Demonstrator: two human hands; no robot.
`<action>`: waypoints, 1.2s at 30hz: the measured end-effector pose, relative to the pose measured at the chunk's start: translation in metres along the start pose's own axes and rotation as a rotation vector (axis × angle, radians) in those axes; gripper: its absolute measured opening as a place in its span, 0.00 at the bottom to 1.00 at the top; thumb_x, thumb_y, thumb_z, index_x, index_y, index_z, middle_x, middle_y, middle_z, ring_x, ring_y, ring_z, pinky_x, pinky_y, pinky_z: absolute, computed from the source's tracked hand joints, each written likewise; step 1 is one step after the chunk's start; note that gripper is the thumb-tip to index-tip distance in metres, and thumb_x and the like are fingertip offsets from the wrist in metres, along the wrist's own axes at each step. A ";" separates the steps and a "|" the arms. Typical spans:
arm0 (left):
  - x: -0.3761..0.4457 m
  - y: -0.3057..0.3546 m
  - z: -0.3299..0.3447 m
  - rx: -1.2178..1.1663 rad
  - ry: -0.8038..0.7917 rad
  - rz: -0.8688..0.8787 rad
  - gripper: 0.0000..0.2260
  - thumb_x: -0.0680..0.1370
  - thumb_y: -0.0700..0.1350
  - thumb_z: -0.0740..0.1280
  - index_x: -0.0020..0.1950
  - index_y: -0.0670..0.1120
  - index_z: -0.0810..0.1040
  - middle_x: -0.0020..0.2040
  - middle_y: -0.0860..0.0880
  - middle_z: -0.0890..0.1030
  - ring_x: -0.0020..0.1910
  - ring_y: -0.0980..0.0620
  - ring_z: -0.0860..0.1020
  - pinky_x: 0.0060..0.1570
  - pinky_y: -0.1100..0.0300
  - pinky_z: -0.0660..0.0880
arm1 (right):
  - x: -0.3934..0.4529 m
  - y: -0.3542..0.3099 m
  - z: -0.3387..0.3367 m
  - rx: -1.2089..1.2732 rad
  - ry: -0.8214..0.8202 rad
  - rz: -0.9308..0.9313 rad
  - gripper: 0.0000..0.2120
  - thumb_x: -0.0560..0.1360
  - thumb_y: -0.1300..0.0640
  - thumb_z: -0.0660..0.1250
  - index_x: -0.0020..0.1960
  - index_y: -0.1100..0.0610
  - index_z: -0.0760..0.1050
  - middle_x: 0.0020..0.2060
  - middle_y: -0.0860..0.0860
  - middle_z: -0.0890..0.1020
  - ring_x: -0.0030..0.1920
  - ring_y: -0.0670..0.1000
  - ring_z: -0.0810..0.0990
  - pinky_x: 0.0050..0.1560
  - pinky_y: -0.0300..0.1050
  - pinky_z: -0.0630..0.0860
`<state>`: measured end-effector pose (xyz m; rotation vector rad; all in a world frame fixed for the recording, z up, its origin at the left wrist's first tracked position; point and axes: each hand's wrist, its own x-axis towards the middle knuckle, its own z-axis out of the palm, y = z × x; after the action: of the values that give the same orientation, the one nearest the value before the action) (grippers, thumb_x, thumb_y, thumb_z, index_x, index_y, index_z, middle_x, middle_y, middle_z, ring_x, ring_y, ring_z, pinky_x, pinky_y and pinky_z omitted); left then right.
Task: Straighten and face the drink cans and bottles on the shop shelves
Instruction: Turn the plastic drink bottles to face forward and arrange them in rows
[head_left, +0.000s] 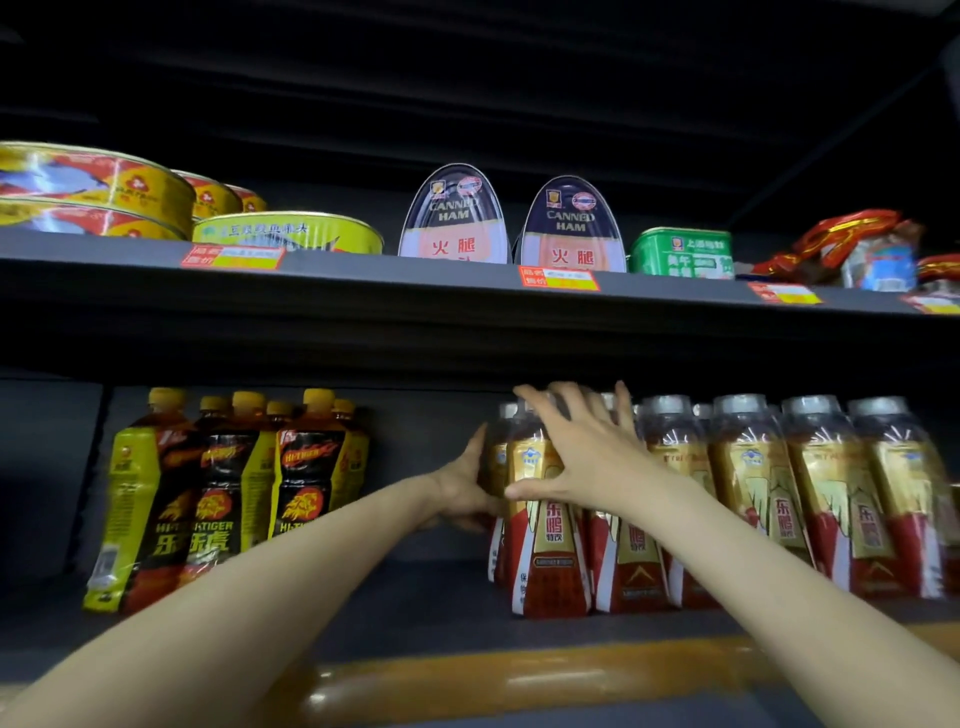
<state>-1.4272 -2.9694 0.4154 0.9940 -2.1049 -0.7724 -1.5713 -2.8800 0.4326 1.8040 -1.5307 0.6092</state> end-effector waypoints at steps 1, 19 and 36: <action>-0.003 0.003 -0.001 -0.004 -0.023 -0.014 0.47 0.72 0.35 0.69 0.74 0.62 0.39 0.72 0.45 0.63 0.66 0.44 0.70 0.57 0.46 0.76 | -0.001 -0.001 0.000 0.006 0.001 -0.004 0.49 0.68 0.30 0.63 0.77 0.44 0.39 0.77 0.52 0.48 0.76 0.57 0.42 0.71 0.64 0.34; -0.089 0.000 -0.048 0.441 0.318 0.149 0.26 0.75 0.33 0.63 0.71 0.47 0.65 0.60 0.44 0.77 0.57 0.46 0.77 0.56 0.56 0.74 | -0.053 -0.038 0.001 0.289 0.165 0.033 0.41 0.71 0.41 0.69 0.76 0.50 0.52 0.76 0.54 0.47 0.75 0.56 0.42 0.75 0.54 0.46; -0.202 -0.092 -0.161 0.892 0.649 0.043 0.22 0.78 0.44 0.60 0.71 0.47 0.63 0.66 0.46 0.68 0.64 0.43 0.68 0.62 0.47 0.68 | 0.085 -0.212 0.044 0.909 -0.174 0.424 0.49 0.68 0.49 0.76 0.76 0.60 0.49 0.71 0.60 0.66 0.71 0.60 0.65 0.67 0.53 0.67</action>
<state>-1.1676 -2.8892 0.3787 1.3855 -1.8298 0.5472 -1.3504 -2.9531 0.4235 2.1993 -1.9519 1.5869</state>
